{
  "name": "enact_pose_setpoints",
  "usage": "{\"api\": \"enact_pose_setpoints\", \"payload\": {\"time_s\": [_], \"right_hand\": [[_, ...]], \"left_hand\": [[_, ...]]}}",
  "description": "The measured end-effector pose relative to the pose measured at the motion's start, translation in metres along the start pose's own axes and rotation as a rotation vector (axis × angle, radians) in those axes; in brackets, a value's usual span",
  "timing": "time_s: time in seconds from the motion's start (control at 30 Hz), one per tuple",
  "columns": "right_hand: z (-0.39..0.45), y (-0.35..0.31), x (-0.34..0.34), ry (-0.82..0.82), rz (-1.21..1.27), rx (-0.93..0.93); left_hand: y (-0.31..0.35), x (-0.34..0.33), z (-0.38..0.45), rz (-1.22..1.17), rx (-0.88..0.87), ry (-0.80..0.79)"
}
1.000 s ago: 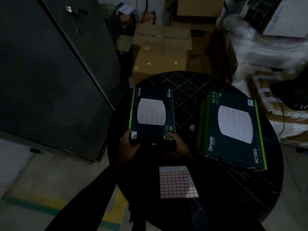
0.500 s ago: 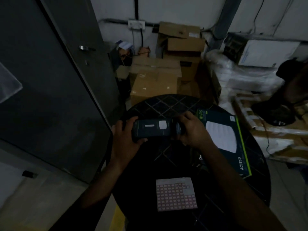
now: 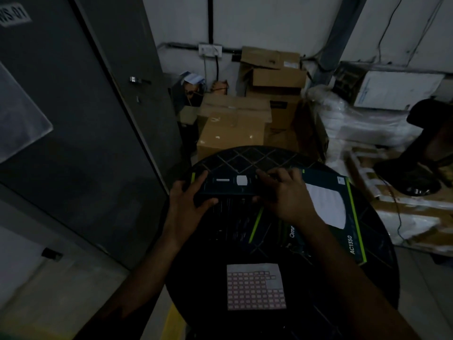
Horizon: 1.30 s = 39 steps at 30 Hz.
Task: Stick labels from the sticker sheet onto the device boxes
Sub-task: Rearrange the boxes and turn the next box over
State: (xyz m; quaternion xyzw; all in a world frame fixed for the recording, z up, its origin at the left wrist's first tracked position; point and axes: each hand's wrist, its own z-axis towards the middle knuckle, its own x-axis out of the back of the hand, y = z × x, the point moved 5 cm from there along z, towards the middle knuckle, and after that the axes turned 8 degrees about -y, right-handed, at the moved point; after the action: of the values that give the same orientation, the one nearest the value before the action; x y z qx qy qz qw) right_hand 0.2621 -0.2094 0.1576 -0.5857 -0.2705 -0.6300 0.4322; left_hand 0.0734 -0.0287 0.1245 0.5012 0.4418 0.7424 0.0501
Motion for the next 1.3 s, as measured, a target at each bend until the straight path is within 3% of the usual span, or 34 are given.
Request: {"api": "enact_pose_setpoints", "payload": {"time_s": [0.13,0.23,0.37,0.63,0.77,0.87,1.03,1.3], "right_hand": [[-0.003,-0.031,-0.003,0.259,-0.049,0.134],[-0.004,-0.056,-0.013,0.370,0.043,0.217],[-0.006,-0.059,-0.017,0.478,0.139,0.161],[0.001,-0.034,-0.019,0.389,0.205,0.204],[-0.017,-0.010,-0.016,0.400,0.226,0.033],[-0.024,-0.003,-0.012,0.380,0.379,-0.028],[-0.044,0.020,-0.003,0.412,0.566,-0.097],[-0.048,0.033,0.003,0.421,0.706,-0.144]], "left_hand": [[0.026,-0.001,-0.006,0.236,-0.267,0.242],[0.044,-0.014,-0.001,0.293,-0.450,0.195],[0.045,-0.020,-0.001,0.273,-0.445,0.208],[0.042,-0.007,0.001,0.280,-0.502,0.210],[0.020,-0.001,-0.004,0.101,-0.437,0.264],[0.009,0.004,-0.005,0.006,-0.427,0.339],[0.005,0.009,-0.003,-0.114,-0.409,0.316],[0.020,0.005,-0.012,0.054,-0.465,0.277]]}}
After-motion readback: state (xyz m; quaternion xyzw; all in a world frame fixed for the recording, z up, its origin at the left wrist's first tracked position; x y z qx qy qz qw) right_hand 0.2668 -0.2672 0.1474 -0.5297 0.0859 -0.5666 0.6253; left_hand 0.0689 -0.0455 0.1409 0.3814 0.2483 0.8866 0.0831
